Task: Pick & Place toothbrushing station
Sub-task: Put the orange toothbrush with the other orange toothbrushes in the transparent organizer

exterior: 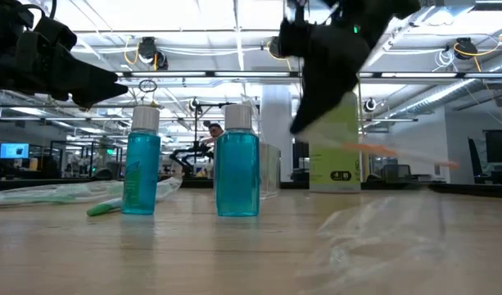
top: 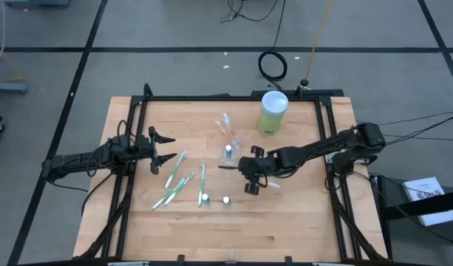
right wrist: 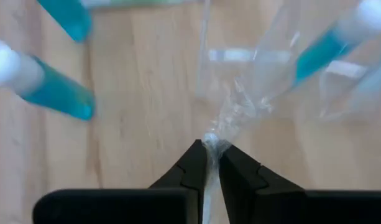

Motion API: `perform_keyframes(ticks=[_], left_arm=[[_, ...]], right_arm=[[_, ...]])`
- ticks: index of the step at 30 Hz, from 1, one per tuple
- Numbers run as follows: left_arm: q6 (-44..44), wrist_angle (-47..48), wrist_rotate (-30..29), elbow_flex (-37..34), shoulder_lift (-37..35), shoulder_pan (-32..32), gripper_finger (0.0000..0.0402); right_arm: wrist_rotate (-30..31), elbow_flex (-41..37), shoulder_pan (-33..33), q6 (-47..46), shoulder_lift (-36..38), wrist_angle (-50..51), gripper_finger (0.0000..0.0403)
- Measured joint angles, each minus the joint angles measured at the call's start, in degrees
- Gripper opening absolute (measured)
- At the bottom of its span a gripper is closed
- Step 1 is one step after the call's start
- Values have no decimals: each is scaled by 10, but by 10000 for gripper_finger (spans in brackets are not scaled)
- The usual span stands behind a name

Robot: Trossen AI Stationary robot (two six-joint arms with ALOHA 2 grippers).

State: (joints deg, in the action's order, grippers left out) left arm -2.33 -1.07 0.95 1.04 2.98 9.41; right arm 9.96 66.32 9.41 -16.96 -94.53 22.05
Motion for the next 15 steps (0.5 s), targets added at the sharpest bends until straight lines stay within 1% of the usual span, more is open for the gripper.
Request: perform_keyframes(ticks=[3,8,9,11,15], left_arm=[[0,0,0,0,0,0,285],[0,0,0,0,0,0,285],[0,0,0,0,0,0,285],[0,0,0,0,0,0,285],[0,0,0,0,0,0,285]], right_arm=[[42,0,0,32,41,-5,23],[161,-1,-1,94,94,-44,21],[180,-5,-3,110,101,-72,21],[197,-25,-9,152,114,-152,22],[192,-86,-35,244,124,-370,21]])
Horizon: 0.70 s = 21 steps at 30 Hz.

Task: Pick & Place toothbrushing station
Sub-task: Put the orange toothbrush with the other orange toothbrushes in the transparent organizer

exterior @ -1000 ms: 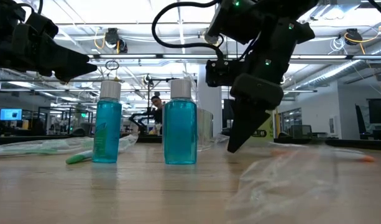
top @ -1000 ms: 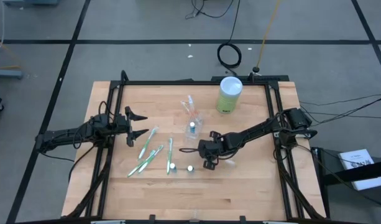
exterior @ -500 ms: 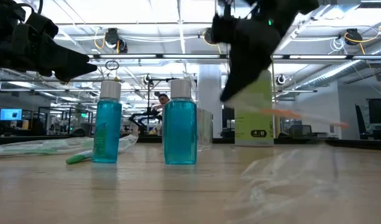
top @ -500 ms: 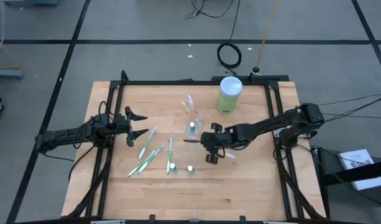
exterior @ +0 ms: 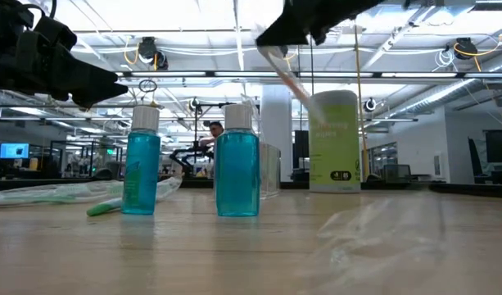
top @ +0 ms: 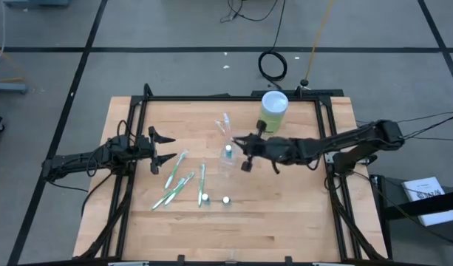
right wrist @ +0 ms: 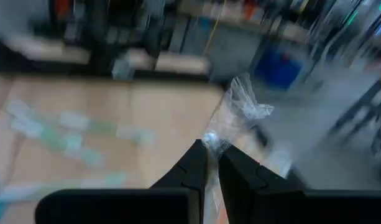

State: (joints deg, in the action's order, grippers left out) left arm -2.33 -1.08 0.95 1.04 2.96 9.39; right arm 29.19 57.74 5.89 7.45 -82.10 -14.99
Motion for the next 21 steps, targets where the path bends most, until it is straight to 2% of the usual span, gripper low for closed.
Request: perform_keyframes(ticks=[5,10,14,21], left_arm=[[0,0,0,0,0,0,285],[0,0,0,0,0,0,285],[0,0,0,0,0,0,285],[0,0,0,0,0,0,285]], right_arm=[[-57,-83,-54,57,1,-268,19],[-125,-144,-118,36,-16,-443,19],[-172,-154,-151,-21,-48,-490,18],[-187,-154,-162,-32,-97,-501,17]])
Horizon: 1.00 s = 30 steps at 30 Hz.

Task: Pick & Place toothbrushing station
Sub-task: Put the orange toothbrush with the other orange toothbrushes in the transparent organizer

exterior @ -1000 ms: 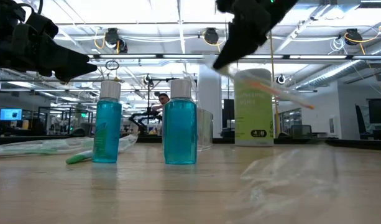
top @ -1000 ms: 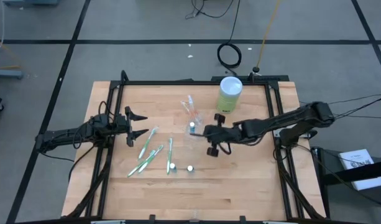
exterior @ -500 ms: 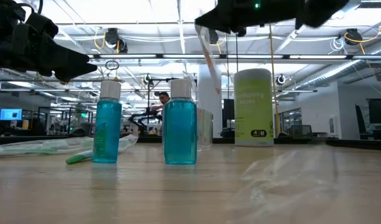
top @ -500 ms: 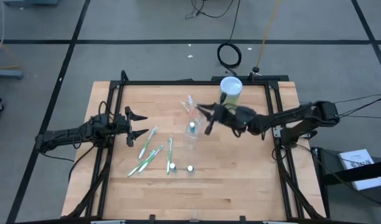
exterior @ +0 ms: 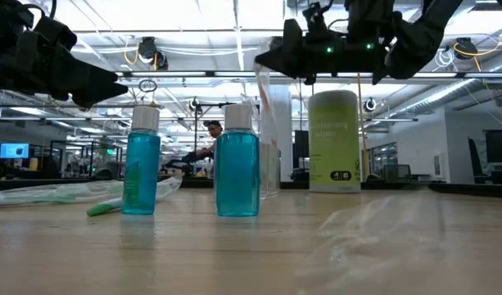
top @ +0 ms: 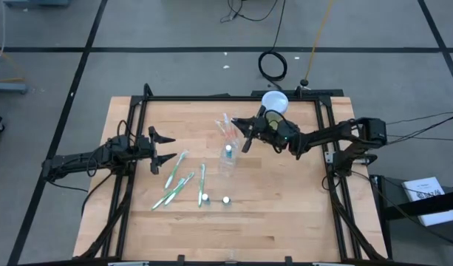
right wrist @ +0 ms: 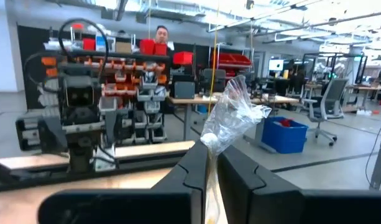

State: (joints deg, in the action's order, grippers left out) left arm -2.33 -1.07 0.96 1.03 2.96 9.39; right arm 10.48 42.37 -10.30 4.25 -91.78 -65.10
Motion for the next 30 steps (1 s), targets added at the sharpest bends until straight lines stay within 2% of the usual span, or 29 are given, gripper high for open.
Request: perform_keyframes(ticks=[15,22,30], left_arm=[[0,0,0,0,0,0,285],[0,0,0,0,0,0,285],[0,0,0,0,0,0,285]], right_arm=[[1,1,-11,-6,-110,-106,17],[0,0,-10,-6,-110,-101,17],[0,1,-11,23,-71,-124,17]])
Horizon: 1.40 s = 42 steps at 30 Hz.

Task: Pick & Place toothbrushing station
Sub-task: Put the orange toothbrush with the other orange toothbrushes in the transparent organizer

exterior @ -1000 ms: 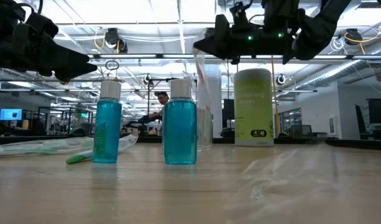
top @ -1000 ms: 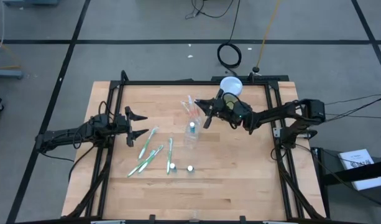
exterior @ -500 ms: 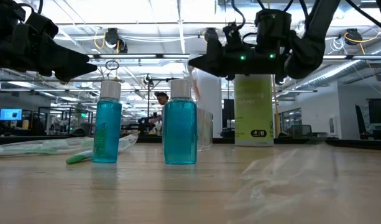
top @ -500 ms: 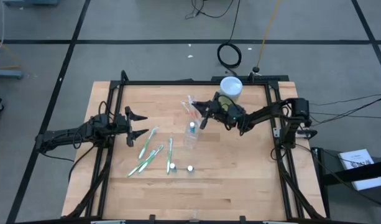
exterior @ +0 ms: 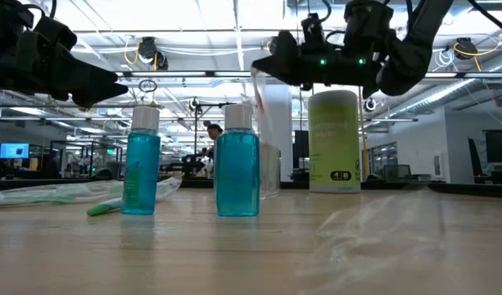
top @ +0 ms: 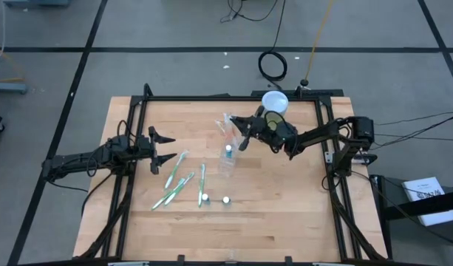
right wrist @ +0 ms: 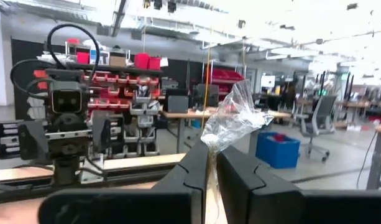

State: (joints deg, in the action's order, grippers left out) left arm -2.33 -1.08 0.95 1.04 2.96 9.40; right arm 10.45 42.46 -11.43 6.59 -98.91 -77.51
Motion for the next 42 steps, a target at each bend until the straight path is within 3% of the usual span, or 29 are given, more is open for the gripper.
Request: perform_keyframes(ticks=[7,25,42], left_arm=[[0,0,0,0,0,0,285],[0,0,0,0,0,0,285],[0,0,0,0,0,0,285]], right_arm=[[2,0,-16,30,0,18,17],[0,0,-20,-28,-23,137,17],[0,0,-20,-28,-23,153,19]])
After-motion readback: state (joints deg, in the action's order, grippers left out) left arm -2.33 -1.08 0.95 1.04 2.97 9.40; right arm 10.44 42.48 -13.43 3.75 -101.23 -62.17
